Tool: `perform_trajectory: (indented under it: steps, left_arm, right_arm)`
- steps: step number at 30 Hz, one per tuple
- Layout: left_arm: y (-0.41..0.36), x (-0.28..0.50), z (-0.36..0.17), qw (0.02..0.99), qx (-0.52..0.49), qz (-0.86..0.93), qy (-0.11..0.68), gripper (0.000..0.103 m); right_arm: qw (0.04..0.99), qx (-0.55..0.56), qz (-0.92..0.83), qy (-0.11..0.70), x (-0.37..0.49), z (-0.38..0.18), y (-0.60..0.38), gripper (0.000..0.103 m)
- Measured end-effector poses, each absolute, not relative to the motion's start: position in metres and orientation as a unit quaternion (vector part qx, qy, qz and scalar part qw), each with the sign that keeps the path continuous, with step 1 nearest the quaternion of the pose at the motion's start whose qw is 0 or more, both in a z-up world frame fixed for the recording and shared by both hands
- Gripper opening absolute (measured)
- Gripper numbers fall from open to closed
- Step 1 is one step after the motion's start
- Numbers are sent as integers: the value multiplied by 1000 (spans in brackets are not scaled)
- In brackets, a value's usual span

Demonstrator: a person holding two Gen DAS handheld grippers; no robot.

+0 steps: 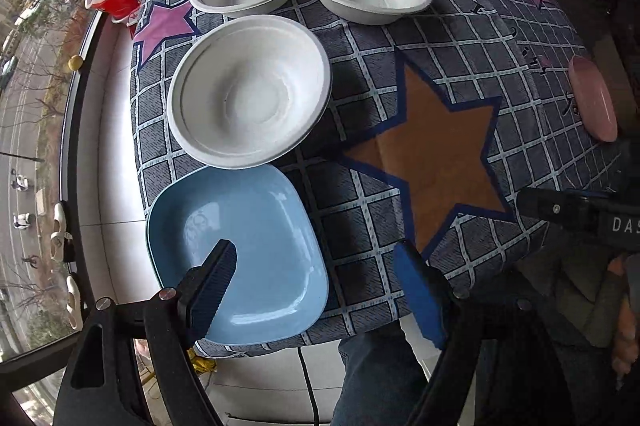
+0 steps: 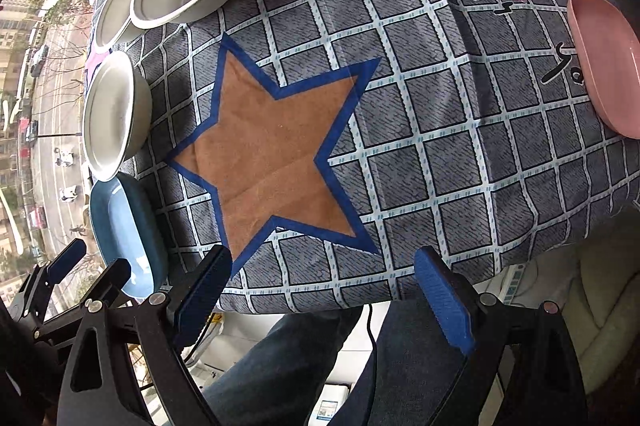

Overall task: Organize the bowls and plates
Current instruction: 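Open both grippers and withdraw from the stacked plates, then move both grippers to the pink plate and bring fingers to its rim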

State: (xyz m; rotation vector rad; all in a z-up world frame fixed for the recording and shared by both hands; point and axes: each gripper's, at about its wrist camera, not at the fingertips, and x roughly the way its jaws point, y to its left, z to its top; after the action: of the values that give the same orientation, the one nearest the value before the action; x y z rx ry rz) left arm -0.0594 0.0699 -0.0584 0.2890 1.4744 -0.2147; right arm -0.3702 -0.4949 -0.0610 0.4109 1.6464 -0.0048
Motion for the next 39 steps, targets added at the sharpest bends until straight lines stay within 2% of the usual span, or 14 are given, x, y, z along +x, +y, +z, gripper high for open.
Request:
perform_trajectory:
  steps: [14,16,21,32,39]
  left_arm:
    - [-148,-10,-62,706,147,-154,675,84]
    - [-175,-6,-65,702,146,-160,678,84]
    - [-232,2,-79,688,144,-174,690,84]
    - [-319,22,-117,675,151,-166,703,84]
    - [-357,38,-142,671,154,-148,710,84]
  right_arm:
    - [667,208,-57,713,-341,-42,-679,94]
    - [669,207,-64,712,-337,-53,-678,103]
    - [675,194,-79,708,-335,-55,-716,103]
    - [659,175,-113,723,-340,-66,-802,103]
    - [652,142,-121,734,-339,-77,-816,103]
